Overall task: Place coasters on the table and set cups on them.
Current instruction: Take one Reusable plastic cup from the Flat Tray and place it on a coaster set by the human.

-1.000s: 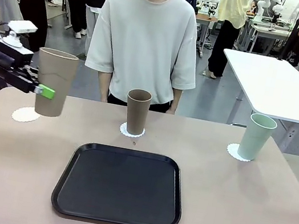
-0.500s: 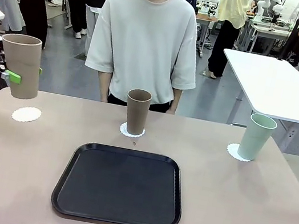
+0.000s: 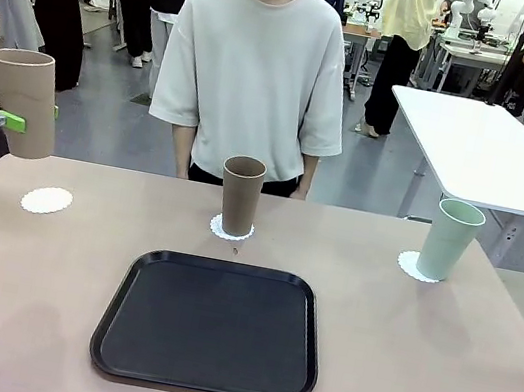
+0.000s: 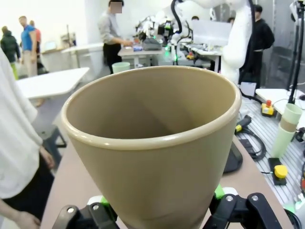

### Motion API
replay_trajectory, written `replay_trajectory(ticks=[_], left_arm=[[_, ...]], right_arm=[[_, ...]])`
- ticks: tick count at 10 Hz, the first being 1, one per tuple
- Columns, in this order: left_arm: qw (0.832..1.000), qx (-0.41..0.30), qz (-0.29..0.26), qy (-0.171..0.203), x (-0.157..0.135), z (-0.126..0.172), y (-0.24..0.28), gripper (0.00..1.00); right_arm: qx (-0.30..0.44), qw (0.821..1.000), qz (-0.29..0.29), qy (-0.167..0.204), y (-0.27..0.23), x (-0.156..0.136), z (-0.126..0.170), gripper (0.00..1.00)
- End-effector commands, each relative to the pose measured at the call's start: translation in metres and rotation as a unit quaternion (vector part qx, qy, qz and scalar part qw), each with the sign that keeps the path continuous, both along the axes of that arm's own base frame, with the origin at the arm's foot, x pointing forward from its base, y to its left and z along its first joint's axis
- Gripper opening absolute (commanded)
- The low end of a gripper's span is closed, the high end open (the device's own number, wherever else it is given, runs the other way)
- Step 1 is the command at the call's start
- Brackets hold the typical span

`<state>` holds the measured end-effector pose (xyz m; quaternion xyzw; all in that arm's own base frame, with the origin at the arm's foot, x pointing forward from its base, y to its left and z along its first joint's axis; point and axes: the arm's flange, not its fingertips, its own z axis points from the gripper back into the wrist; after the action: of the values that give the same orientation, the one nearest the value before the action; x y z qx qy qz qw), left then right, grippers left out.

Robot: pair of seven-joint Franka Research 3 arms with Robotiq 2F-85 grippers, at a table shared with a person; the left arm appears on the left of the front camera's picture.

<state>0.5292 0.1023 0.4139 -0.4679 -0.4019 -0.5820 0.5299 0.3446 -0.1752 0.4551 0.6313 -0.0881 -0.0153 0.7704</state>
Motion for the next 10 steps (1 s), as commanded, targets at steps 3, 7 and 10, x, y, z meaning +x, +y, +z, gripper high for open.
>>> replay_trajectory(ticks=[3, 7, 10], left_arm=[[1.0, 0.002, -0.014, -0.001, -0.002, 0.002, -0.001, 0.84], [0.997, -0.035, 0.044, -0.046, 0.04, -0.028, 0.046, 0.84], [0.994, -0.047, 0.089, -0.047, 0.051, -0.062, 0.091, 0.84]], right_arm=[[0.002, 1.0, 0.003, -0.005, -0.001, 0.001, 0.001, 1.0], [0.002, 1.0, 0.003, -0.005, -0.001, 0.001, 0.001, 1.0], [0.002, 1.0, 0.003, -0.005, -0.001, 0.001, 0.001, 1.0]])
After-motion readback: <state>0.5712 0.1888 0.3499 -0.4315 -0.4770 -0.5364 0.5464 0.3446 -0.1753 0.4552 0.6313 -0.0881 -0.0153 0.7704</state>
